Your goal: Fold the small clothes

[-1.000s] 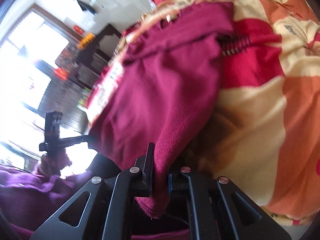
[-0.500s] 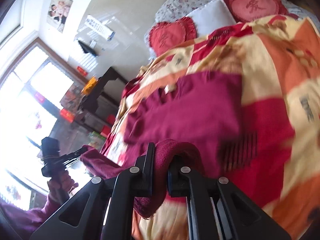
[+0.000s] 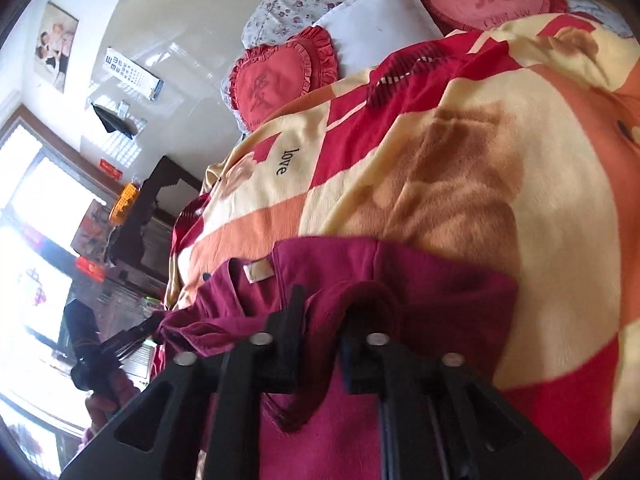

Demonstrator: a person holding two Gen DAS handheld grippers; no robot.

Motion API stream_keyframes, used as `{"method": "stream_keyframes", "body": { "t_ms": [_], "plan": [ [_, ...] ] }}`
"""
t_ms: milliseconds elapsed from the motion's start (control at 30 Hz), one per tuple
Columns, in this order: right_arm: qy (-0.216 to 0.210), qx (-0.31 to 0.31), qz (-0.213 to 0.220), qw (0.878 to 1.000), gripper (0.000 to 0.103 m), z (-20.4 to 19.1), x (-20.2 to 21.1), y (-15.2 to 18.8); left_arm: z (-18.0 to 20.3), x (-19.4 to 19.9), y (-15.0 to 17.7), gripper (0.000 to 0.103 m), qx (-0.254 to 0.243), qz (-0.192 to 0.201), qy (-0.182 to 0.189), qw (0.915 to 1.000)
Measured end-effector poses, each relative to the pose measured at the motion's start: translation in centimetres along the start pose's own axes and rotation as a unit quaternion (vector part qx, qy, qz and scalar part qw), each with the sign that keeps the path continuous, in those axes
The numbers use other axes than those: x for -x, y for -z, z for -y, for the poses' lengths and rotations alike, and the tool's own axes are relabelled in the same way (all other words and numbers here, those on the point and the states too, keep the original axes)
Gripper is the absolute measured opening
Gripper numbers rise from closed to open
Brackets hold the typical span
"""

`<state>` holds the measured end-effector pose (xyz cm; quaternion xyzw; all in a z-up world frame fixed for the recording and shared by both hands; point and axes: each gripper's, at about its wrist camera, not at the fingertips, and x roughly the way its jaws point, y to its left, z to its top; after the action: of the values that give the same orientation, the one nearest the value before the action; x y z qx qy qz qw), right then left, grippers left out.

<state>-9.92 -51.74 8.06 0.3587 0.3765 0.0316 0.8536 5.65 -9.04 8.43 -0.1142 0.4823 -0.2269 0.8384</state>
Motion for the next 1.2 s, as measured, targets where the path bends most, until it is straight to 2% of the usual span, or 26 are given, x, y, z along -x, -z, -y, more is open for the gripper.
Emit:
{"method": "stream_keyframes", "body": {
  "t_ms": [33, 67, 133, 167, 233, 267, 333, 367, 467, 533, 600, 633, 700, 767, 800, 867, 933, 1033, 1200],
  "plan": [
    [-0.001, -0.005, 0.000, 1.000, 0.007, 0.2, 0.2, 0.0, -0.1, -0.1, -0.1, 0.030, 0.003, -0.009, 0.005, 0.9999],
    [-0.003, -0.011, 0.006, 1.000, 0.010, 0.4, 0.5, -0.1, -0.1, -0.1, -0.2, 0.050, 0.003, -0.019, 0.013, 0.9997],
    [-0.013, -0.018, 0.023, 0.999, 0.015, 0.7, 2.0, 0.1, 0.1, 1.0, -0.1, 0.073, -0.005, -0.001, 0.013, 0.9999],
    [-0.005, -0.016, 0.035, 0.999, 0.016, 0.8, 2.8, 0.3, 0.3, 1.7, -0.1, 0.077, -0.011, 0.013, 0.009, 0.9998],
    [0.027, -0.002, 0.070, 0.997, 0.016, 0.6, 4.9, 0.8, 0.7, 2.8, 0.1, 0.079, -0.026, 0.030, 0.016, 0.9991],
    [0.028, 0.006, 0.078, 0.997, 0.016, 0.4, 5.6, 1.2, 1.0, 3.0, 0.3, 0.079, -0.031, 0.030, 0.016, 0.9989],
    [0.014, 0.023, 0.069, 0.997, 0.012, -0.3, 5.5, 2.0, 1.6, 2.5, 0.6, 0.079, -0.041, 0.025, 0.010, 0.9988],
    [0.012, 0.037, 0.059, 0.997, 0.012, -0.9, 5.1, 2.3, 1.9, 1.8, 0.8, 0.079, -0.049, 0.019, 0.001, 0.9986],
    [0.046, 0.094, 0.034, 0.994, 0.012, -3.3, 2.3, 2.4, 2.2, -1.6, 1.2, 0.079, -0.050, -0.017, -0.049, 0.9974],
    [0.066, 0.104, 0.029, 0.992, 0.012, -3.9, 0.0, 1.7, 1.9, -3.7, 1.3, 0.079, -0.050, -0.039, -0.064, 0.9959],
    [0.109, 0.107, 0.035, 0.988, 0.012, -3.4, -2.5, 0.2, 1.3, -5.7, 1.4, 0.078, -0.056, -0.057, -0.097, 0.9920],
    [0.124, 0.098, 0.035, 0.987, 0.010, -2.5, -3.6, -0.4, 1.1, -6.0, 1.4, 0.078, -0.060, -0.059, -0.097, 0.9918],
    [0.110, 0.076, 0.027, 0.991, 0.007, -1.4, -4.7, -1.1, 1.0, -5.6, 1.3, 0.078, -0.064, -0.055, -0.091, 0.9923],
    [0.098, 0.063, 0.028, 0.993, 0.007, -1.3, -3.9, -1.1, 0.9, -4.0, 1.5, 0.078, -0.059, -0.052, -0.074, 0.9941],
    [0.093, 0.063, 0.026, 0.993, 0.008, -1.4, -3.0, -0.9, 0.7, -3.0, 1.6, 0.078, -0.058, -0.047, -0.065, 0.9951],
    [0.086, 0.063, 0.024, 0.994, 0.016, -1.7, -1.1, 0.0, 0.5, -0.9, 2.6, 0.078, -0.057, -0.038, -0.047, 0.9965],
    [0.077, 0.069, 0.018, 0.994, 0.019, -1.8, 1.5, 1.8, 0.3, 1.4, 3.9, 0.078, -0.064, -0.030, -0.025, 0.9972],
    [0.084, 0.089, -0.006, 0.992, 0.020, -1.5, 5.0, 5.7, -0.2, 4.0, 6.0, 0.080, -0.075, -0.022, -0.012, 0.9968],
    [0.077, 0.087, -0.044, 0.992, 0.023, -0.7, 6.3, 11.1, -1.2, 5.3, 10.5, 0.081, -0.080, -0.054, -0.007, 0.9953]
  ]
}}
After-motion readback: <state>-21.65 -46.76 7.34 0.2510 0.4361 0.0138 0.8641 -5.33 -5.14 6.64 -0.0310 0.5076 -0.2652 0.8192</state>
